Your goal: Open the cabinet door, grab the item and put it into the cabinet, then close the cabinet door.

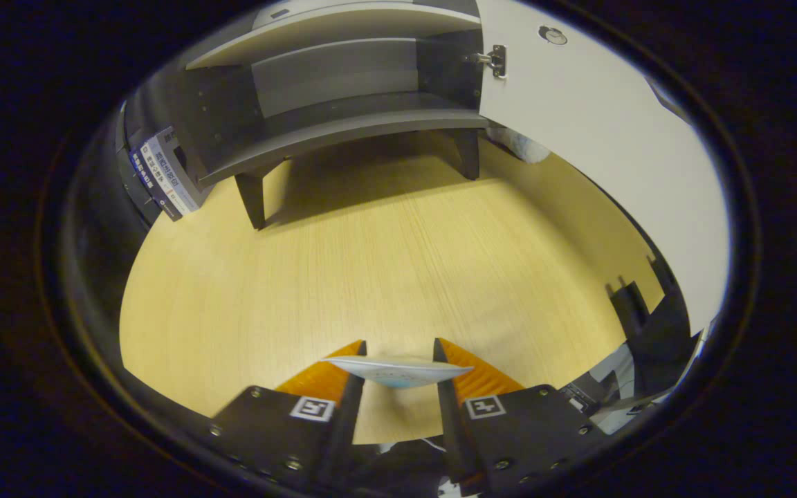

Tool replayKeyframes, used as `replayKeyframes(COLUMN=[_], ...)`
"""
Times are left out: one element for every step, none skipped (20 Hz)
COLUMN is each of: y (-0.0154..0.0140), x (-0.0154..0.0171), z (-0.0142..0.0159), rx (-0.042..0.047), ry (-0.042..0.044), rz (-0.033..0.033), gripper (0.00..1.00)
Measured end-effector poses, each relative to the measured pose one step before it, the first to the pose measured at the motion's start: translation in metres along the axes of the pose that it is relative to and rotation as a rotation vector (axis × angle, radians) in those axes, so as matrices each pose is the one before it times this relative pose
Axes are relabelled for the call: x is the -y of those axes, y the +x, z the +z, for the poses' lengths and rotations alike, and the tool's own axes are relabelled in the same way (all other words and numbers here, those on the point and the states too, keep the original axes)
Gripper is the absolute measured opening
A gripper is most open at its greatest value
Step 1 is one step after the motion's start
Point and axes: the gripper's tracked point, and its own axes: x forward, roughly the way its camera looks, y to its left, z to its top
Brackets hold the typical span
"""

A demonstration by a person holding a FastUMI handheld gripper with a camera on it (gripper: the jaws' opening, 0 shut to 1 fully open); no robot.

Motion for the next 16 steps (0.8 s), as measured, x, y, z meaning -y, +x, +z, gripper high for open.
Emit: replayKeyframes(y=[-0.00263, 0.00061, -0.00038, 0.00114, -0.00068, 0.00008, -0.00122, 0.00002, -0.00021, -0.00050, -0.00054, -0.00184, -0.00323, -0.00444, -0.00543, -0.00585], x=[-0.00198, -0.00111, 0.00129, -0.00152, -0.00140, 0.00005, -0.00153, -0.00108, -0.00082, -0.00017, -0.00038, -0.00059, -0.00152, -0.00019, -0.00127, -0.00052], z=[0.00323, -0.00018, -0.00024, 0.00083, -0.00124, -0.00010, -0.00027, -0.00106, 0.00064, 0.00009, 0.00133, 0.00144, 0.00441, 0.00591, 0.00852, 0.01064], rx=[-0.00031, 0.00235, 0.00247, 0.00668, -0.00418, 0.00220, -0.00014, -0.00267, 0.00117, -0.00217, 0.00084, 0.00215, 0.00795, 0.01352, 0.01834, 0.02021], ry=[-0.01116, -0.00730, 0.00010, 0.00092, -0.00759, -0.00535, -0.00807, -0.00944, -0.00609, -0.00212, 0.00298, 0.00518, 0.00696, 0.00412, -0.00151, -0.00260], rz=[0.00726, 0.00376, -0.00796, 0.00111, 0.00468, -0.00073, 0.00519, 0.00583, 0.00437, 0.00416, 0.00495, 0.00608, 0.00828, 0.00380, 0.00665, 0.00535], gripper=[0.54, 0.53, 0.53, 0.45, 0.45, 0.45, 0.45, 0.45, 0.45, 0.44, 0.44, 0.44, 0.44, 0.44, 0.44, 0.44])
